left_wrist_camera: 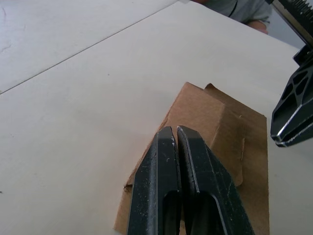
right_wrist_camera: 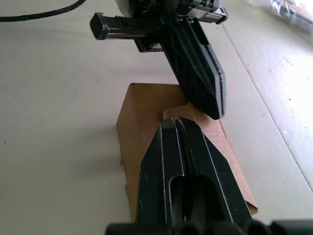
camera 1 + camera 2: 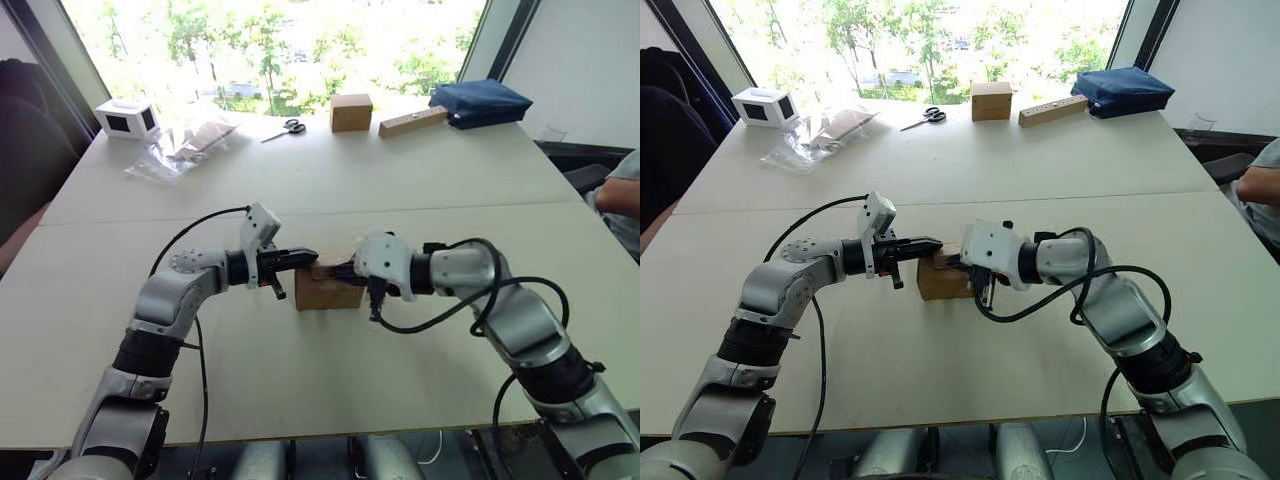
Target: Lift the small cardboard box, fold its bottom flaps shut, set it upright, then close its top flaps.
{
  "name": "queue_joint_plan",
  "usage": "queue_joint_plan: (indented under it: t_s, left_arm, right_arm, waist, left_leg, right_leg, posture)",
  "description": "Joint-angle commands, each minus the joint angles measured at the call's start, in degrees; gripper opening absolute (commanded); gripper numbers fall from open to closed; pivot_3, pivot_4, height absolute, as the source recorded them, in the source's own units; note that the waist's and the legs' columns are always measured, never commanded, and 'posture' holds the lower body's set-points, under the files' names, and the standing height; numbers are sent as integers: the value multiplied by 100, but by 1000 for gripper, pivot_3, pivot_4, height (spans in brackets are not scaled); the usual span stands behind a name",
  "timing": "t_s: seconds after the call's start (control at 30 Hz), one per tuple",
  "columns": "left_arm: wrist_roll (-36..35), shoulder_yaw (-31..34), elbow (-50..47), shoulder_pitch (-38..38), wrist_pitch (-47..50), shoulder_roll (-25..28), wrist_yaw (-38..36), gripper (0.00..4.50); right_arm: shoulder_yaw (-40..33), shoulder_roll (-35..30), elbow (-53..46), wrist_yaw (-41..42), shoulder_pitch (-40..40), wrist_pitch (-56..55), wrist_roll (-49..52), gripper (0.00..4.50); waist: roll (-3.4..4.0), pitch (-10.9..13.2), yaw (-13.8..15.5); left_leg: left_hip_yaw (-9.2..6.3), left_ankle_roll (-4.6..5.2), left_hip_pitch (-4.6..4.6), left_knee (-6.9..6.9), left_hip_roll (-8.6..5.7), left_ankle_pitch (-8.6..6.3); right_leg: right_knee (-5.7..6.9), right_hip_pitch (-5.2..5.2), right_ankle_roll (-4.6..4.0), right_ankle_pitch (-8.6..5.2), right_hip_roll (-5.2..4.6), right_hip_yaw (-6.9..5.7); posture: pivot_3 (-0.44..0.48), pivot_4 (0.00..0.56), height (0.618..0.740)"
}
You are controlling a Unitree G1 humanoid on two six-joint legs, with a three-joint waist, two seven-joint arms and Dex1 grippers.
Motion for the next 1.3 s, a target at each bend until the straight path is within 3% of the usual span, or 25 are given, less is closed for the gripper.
queue_joint_plan:
  t_s: [0.03, 0.47, 1.3]
  left_arm:
    - [-136, 229, -46, -44, 16, -61, 75, 104]
    - [-246, 333, -22, -40, 110, -90, 108, 104]
    - [17, 189, 13, 17, -27, -197, 151, 104]
  right_arm:
    - [125, -11, -163, -81, -30, -209, -156, 0]
    - [362, 9, 232, -144, -59, -651, -637, 0]
    - [16, 104, 144, -147, -65, -219, -146, 0]
  waist:
    - [0, 0, 1]
    - [0, 0, 1]
    - [0, 0, 5]
  left_leg:
    - [0, -3, 0, 0, 0, 2]
    - [1, -19, 0, 0, 0, 11]
    - [1, -13, 0, 0, 0, 7]
  right_leg:
    - [0, 0, 0, 0, 0, 0]
    - [-1, 0, 0, 0, 0, 0]
    - [0, 0, 0, 0, 0, 0]
  posture:
    - [0, 150, 740]
    - [0, 150, 740]
    - [0, 150, 740]
